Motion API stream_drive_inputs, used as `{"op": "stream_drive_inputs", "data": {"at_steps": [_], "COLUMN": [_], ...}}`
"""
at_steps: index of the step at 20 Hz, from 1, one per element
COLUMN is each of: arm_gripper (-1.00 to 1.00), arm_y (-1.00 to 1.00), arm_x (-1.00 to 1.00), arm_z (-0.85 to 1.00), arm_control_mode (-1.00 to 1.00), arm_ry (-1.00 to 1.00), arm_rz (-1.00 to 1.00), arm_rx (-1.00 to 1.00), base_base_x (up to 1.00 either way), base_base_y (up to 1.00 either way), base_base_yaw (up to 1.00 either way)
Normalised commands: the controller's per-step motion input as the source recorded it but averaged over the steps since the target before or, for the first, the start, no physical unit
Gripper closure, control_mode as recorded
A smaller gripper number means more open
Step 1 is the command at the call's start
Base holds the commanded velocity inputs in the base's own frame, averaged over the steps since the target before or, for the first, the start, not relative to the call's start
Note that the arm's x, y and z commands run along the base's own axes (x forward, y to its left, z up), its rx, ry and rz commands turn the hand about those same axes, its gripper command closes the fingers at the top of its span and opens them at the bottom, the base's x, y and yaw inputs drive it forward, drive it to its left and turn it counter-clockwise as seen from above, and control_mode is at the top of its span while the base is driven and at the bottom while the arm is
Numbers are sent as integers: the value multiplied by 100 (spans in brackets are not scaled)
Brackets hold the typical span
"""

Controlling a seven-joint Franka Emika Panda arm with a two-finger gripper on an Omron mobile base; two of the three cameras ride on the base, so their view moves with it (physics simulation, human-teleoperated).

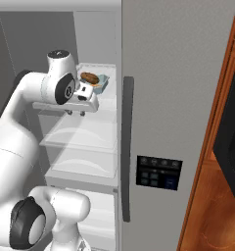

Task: Place the tupperware containing the shrimp and potato meal in the microwave. Close the microwave door and press the start button to reheat the meal.

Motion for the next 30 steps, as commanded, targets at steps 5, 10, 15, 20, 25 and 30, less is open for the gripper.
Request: {"op": "stream_drive_inputs", "data": {"at_steps": [5,10,15,20,25,30], "arm_gripper": [-100,-100,-100,-100,-100,-100], "arm_y": [0,0,0,0,0,8], "arm_x": [-5,-3,1,16,18,16], "arm_z": [0,15,27,25,20,13], "arm_control_mode": [-100,-100,-100,-100,-100,-100], "arm_ry": [-16,-37,-29,-9,0,0], "arm_rz": [0,0,-9,-20,-17,-6], "arm_rx": [0,0,1,11,18,18], "base_base_x": [0,0,0,0,0,0], "base_base_y": [0,0,0,0,0,0], "base_base_yaw": [0,0,0,0,0,0]}}
